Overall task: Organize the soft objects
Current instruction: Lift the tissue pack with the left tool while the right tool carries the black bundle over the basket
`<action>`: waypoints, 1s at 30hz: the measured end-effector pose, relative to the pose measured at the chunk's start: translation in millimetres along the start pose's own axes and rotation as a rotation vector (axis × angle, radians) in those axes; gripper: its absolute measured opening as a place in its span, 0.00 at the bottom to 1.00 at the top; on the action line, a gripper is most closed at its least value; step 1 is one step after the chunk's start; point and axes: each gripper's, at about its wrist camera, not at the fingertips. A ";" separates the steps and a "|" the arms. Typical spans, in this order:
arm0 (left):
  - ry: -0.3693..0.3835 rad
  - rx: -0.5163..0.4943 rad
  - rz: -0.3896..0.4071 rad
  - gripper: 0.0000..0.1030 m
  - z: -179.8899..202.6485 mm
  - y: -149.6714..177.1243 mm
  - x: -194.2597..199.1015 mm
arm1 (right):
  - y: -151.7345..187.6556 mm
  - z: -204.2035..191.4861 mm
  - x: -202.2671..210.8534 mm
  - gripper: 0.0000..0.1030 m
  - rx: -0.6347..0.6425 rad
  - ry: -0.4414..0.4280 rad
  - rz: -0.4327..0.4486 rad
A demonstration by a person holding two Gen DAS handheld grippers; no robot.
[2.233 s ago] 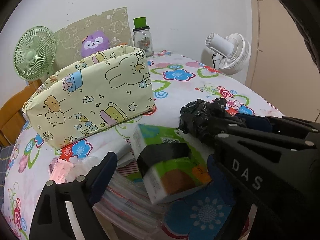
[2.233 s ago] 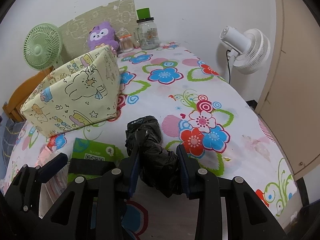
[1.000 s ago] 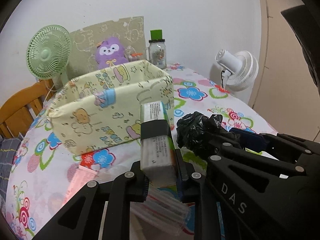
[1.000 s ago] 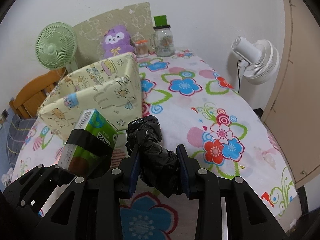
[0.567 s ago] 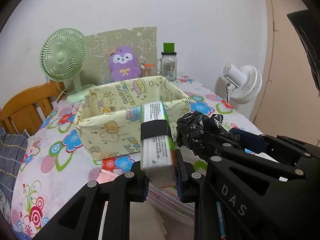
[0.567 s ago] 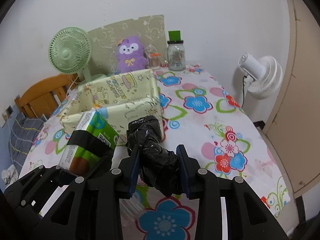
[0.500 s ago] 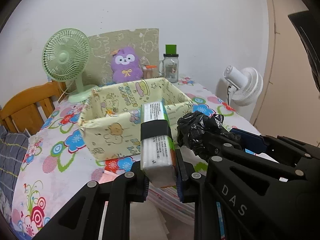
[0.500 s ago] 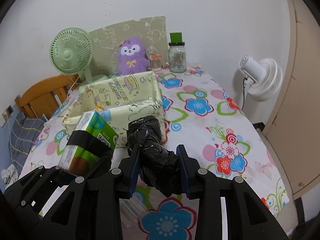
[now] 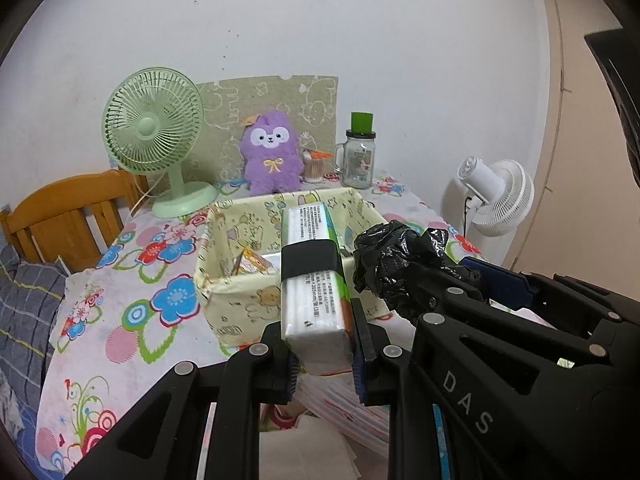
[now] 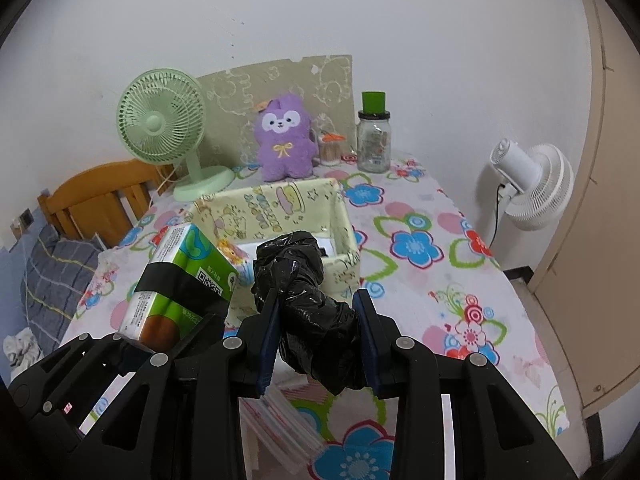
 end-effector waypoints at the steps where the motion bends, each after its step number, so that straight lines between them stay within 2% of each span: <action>1: -0.001 0.003 0.002 0.19 -1.1 -2.2 0.6 | -2.5 -1.0 0.4 0.38 0.003 -0.001 0.004; 16: 0.002 0.028 0.030 0.19 -7.4 -31.7 -6.4 | -35.6 -5.1 -4.5 0.38 0.022 -0.005 0.041; 30: -0.003 0.031 0.021 0.19 -10.0 -51.4 -31.5 | -58.2 1.1 -32.7 0.38 0.020 -0.009 0.036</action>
Point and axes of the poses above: each gripper's, at about its wrist camera, not at the fingertips, and x roughly against the way its jaws point, z to its right, y to its underside, and after that the axes turned 11 degrees about x, right-handed
